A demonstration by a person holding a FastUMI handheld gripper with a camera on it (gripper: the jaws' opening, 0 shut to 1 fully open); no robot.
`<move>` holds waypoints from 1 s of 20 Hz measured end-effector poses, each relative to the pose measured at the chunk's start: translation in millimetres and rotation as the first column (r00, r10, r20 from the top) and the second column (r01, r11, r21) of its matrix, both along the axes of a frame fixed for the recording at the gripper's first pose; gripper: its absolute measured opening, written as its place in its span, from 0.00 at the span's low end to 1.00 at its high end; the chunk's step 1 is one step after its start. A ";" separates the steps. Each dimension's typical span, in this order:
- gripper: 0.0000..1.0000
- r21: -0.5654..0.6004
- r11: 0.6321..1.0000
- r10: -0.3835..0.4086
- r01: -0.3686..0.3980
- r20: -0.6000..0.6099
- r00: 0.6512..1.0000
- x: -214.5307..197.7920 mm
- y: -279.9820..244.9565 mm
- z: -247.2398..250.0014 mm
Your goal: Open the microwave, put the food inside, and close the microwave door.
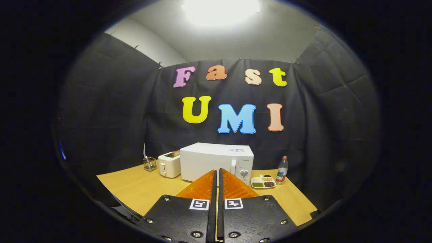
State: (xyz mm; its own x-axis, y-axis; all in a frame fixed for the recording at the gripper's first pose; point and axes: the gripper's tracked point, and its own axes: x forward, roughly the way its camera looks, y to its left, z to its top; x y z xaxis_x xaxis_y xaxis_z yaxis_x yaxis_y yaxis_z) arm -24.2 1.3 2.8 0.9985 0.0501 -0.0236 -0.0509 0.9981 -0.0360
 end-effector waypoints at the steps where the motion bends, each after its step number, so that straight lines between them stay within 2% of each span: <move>1: 0.02 -0.016 1.000 0.001 -0.001 -0.002 1.000 -4.6 2.8 -0.3; 4: 0.02 0.011 1.000 0.005 -0.005 0.000 1.000 -8.1 5.4 4.4; 5: 0.11 0.027 1.000 -0.011 0.011 0.010 1.000 -8.0 0.7 7.4; 7: 0.51 0.041 0.997 -0.067 0.066 0.007 0.998 -9.6 -14.4 8.5; 9: 0.90 0.065 0.995 -0.074 0.074 -0.005 0.997 -13.9 -14.9 8.8; 11: 0.97 0.079 0.995 -0.054 0.055 -0.015 0.998 -15.5 -12.9 8.0; 20: 0.97 0.070 0.994 -0.081 0.085 -0.060 0.995 -3.5 -21.3 -7.5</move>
